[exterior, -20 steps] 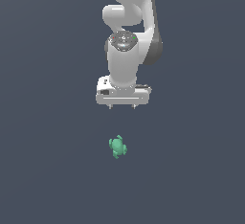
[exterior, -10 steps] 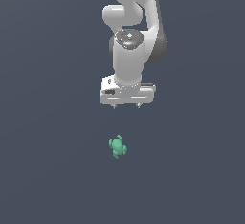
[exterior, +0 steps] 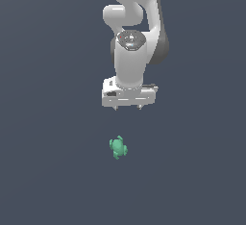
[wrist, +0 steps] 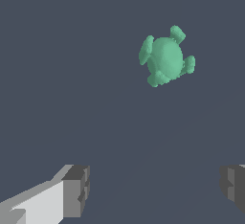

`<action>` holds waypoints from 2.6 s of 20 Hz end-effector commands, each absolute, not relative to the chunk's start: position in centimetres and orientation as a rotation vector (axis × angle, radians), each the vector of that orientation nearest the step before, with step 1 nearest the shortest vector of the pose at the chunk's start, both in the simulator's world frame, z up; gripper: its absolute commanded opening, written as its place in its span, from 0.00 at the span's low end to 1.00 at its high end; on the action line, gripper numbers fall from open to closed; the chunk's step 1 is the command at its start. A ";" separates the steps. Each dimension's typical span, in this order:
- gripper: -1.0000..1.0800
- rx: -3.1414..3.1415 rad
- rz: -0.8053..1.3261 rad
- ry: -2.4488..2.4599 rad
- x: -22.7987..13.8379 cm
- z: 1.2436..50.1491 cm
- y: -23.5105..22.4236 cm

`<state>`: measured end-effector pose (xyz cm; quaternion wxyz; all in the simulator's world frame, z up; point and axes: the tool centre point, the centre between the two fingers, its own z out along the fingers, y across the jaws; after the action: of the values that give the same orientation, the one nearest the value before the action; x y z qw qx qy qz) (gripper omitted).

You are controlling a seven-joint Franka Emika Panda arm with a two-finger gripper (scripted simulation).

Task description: Pick up the object and move it to a goal position.

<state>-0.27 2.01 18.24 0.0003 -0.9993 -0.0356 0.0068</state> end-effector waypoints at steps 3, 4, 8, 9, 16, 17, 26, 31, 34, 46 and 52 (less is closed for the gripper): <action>0.96 -3.138 0.020 -0.163 0.8 17.7 1.8; 0.96 -3.138 0.020 -0.179 1.2 17.6 1.7; 0.96 -3.134 0.018 -0.257 2.8 16.8 1.3; 0.96 -3.132 0.017 -0.281 3.3 16.5 1.2; 0.96 -3.109 0.011 -0.473 7.1 14.1 0.0; 0.96 -3.105 0.010 -0.500 7.6 13.7 -0.2; 0.96 -3.070 0.003 -0.671 10.5 11.1 -1.6; 0.96 -3.060 0.001 -0.715 11.2 10.3 -2.0; 0.96 -3.057 0.000 -0.725 11.4 10.1 -2.1; 0.96 -3.057 0.000 -0.724 11.2 6.3 -2.1; 0.96 -3.057 0.000 -0.726 11.3 4.9 -2.1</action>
<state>11.21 -2.11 4.99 0.0003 -0.9730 -0.2309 0.0011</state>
